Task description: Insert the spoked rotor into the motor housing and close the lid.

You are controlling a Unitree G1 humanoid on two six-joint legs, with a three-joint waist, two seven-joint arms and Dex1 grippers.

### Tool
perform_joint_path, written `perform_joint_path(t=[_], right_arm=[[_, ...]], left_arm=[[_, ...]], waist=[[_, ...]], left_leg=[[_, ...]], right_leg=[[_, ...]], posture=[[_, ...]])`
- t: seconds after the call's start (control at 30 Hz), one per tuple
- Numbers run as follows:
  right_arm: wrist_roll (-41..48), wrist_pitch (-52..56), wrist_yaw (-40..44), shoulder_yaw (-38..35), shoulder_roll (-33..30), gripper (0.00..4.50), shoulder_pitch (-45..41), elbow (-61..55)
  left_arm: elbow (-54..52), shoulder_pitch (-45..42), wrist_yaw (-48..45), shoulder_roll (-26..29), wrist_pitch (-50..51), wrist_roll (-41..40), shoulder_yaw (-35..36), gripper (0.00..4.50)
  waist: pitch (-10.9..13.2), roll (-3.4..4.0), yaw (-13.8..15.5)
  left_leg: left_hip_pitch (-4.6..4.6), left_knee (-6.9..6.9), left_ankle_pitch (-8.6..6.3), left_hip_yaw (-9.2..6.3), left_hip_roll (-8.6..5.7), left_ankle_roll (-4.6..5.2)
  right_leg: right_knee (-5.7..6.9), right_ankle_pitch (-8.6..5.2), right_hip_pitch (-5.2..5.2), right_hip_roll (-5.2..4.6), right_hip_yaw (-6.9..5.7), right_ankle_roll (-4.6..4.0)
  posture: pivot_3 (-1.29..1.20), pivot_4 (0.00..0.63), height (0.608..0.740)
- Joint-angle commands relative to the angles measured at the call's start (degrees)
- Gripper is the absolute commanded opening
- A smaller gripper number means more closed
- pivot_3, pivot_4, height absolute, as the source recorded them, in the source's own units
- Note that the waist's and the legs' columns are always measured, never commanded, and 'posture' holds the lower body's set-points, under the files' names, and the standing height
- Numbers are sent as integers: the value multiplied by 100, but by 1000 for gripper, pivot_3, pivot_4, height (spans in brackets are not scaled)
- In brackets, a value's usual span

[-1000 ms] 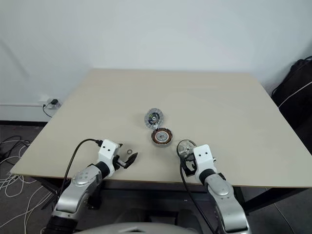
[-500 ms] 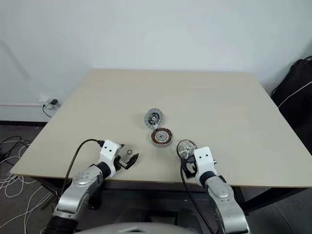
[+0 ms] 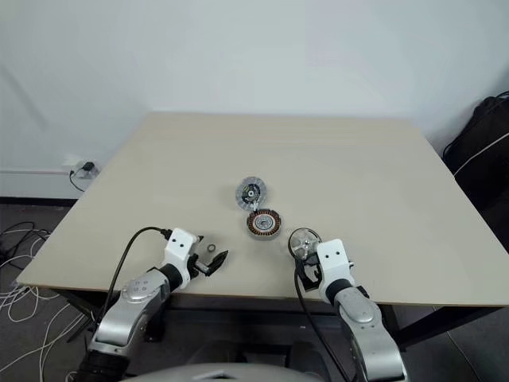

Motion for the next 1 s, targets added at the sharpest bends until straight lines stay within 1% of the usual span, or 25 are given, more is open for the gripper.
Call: perform_joint_path(t=[0.03, 0.27, 0.53, 0.8, 0.9, 0.93, 1.0], right_arm=[[-27, -138, -35, -55, 24, 4494, -105, -192], [-28, -164, -45, -43, 42, 4494, -118, -176], [-41, -187, -60, -9, 78, 4494, -157, -140], [-52, -210, -100, -33, 100, 4494, -131, -165], [-48, -230, -136, -56, 110, 4500, -97, -185], [-46, -239, -145, -62, 112, 4500, -88, -186], [-44, -248, -164, -74, 118, 4500, -63, -198]], left_arm=[[-77, -131, 28, -8, -50, 7, 29, 4500], [-28, -165, 75, -19, 5, 7, 55, 4500], [481, -523, 335, -202, 439, 107, -51, 4500], [960, -812, 318, -256, 584, 187, -112, 4500], [985, -847, 324, -198, 731, 264, -150, 3909], [975, -845, 321, -183, 756, 279, -156, 3638], [879, -797, 298, -146, 822, 283, -152, 2932]], waist=[[0, 0, 0], [0, 0, 0], [0, -1, 1], [1, -2, 2], [1, -2, 0], [1, -2, 0], [0, -1, 1]], left_leg=[[0, 0, 0, 0, 0, 0], [0, 0, 0, 0, 0, 0], [0, 1, 0, 0, 0, 0], [0, 0, 0, 0, 0, 0], [0, 0, 0, 0, 0, 0], [0, 0, 0, 0, 0, 0], [0, 0, 0, 0, 0, 0]], right_leg=[[0, 0, 0, 0, 0, 0], [0, 0, 0, 0, 0, 0], [1, 2, 0, 2, -1, 3], [0, 2, -2, 1, -1, 2], [1, 2, -2, 1, 0, 3], [1, 2, -1, 1, 0, 3], [1, 2, -1, 1, 0, 3]], posture=[[0, 0, 740], [0, 0, 740], [0, 0, 740], [0, 0, 740], [0, 0, 740], [0, 0, 740], [0, 0, 740]])
